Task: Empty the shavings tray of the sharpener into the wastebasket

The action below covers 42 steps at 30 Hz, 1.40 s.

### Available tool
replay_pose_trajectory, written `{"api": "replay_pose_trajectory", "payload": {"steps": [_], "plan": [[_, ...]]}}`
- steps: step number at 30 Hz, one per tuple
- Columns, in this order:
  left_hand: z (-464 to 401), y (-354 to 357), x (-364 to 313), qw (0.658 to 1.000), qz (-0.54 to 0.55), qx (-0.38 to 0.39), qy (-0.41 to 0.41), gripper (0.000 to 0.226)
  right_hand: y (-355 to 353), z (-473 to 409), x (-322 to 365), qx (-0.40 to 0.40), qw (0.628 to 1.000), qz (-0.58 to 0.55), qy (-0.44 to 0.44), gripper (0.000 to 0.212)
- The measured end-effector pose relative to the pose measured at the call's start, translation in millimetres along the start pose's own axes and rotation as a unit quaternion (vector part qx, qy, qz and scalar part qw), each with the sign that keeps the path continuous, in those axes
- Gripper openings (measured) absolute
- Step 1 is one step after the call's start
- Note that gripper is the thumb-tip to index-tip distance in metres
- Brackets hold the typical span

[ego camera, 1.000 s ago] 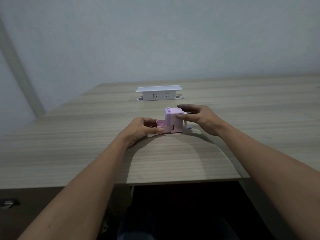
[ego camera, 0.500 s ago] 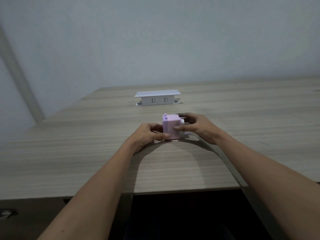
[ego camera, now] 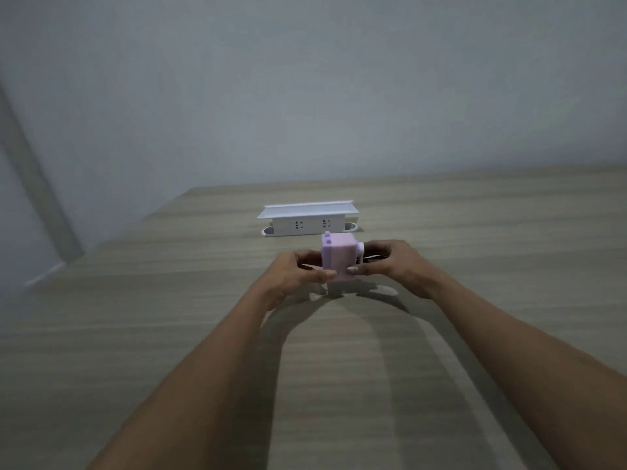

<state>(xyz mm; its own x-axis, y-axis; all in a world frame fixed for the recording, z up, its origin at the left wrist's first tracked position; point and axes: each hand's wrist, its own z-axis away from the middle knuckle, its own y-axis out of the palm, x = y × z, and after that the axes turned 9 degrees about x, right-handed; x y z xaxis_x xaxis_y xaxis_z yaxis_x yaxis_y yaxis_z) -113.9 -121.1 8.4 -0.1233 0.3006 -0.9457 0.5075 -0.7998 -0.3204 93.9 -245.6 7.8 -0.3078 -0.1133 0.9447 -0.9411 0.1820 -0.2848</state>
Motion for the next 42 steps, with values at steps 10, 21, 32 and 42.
{"api": "replay_pose_trajectory", "payload": {"steps": [10,21,32,42], "plan": [[-106.4,-33.2,8.5,1.0,-0.02,0.011,-0.008,0.044,-48.3,-87.9,-21.9,-0.012,1.0,0.001,0.005,0.043],[-177.9,-44.8,35.0,0.999,-0.002,0.009,-0.031,0.044,-77.8,-147.1,-56.1,-0.017,1.0,-0.004,0.021,0.046],[-198.9,-51.3,54.6,0.999,-0.015,-0.004,-0.038,0.046,-76.7,-163.0,-73.4,-0.007,0.999,-0.035,0.028,0.041],[-193.0,-45.4,34.1,0.997,-0.013,0.023,-0.072,0.047,-77.6,-163.5,-63.7,-0.021,0.996,0.037,0.081,0.045]]}}
